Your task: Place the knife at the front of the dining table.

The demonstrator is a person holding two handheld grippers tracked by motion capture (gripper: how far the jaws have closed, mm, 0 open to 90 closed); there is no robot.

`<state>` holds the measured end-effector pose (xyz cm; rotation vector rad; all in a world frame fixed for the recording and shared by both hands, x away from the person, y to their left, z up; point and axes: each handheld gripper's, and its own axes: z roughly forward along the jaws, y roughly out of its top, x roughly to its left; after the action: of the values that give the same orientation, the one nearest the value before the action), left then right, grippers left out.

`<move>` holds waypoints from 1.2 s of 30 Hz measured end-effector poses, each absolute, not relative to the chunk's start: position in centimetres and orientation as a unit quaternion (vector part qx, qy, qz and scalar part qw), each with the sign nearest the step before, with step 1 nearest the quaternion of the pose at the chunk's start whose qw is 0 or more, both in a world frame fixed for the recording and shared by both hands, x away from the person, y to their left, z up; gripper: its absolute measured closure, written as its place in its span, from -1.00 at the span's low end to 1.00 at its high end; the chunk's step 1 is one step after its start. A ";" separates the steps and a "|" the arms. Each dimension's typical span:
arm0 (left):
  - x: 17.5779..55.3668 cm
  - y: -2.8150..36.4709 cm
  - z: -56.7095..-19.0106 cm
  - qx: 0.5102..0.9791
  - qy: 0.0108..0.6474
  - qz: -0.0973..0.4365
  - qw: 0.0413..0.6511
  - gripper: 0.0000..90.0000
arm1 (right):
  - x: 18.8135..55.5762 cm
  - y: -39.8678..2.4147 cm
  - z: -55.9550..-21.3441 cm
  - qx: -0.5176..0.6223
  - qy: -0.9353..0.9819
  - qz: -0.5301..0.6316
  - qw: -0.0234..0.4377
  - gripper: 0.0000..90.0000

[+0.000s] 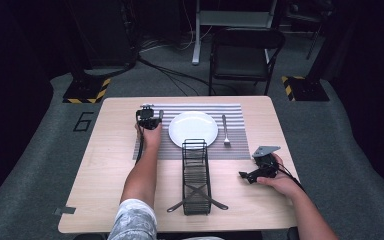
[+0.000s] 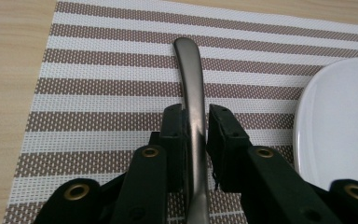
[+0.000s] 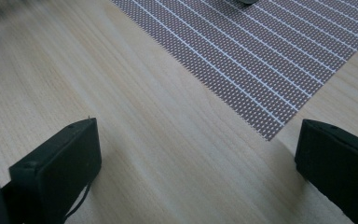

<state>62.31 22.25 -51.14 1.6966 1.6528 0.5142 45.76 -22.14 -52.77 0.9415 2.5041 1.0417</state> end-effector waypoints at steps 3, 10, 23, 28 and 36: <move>62.3 22.4 -51.1 0.658 0.637 0.197 0.351 0.61 | 45.7 -22.1 -52.8 0.327 0.864 0.360 0.134 -1.00; 61.7 22.8 -51.0 0.649 0.641 0.184 0.366 0.31 | 45.7 -22.1 -52.8 0.327 0.864 0.359 0.134 -1.00; 58.9 24.1 -47.7 0.658 0.612 0.197 0.391 0.09 | 45.7 -22.1 -52.8 0.327 0.864 0.359 0.134 -1.00; 57.3 24.7 -46.5 0.665 0.595 0.200 0.405 0.07 | 45.7 -22.1 -52.8 0.327 0.864 0.359 0.134 -1.00; 54.7 25.7 -45.0 0.674 0.577 0.178 0.425 -0.01 | 45.7 -22.1 -52.8 0.327 0.864 0.359 0.134 -1.00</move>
<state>54.71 25.69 -44.98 1.6863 1.4443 0.4459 45.73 -22.12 -52.77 0.9480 2.5036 1.0412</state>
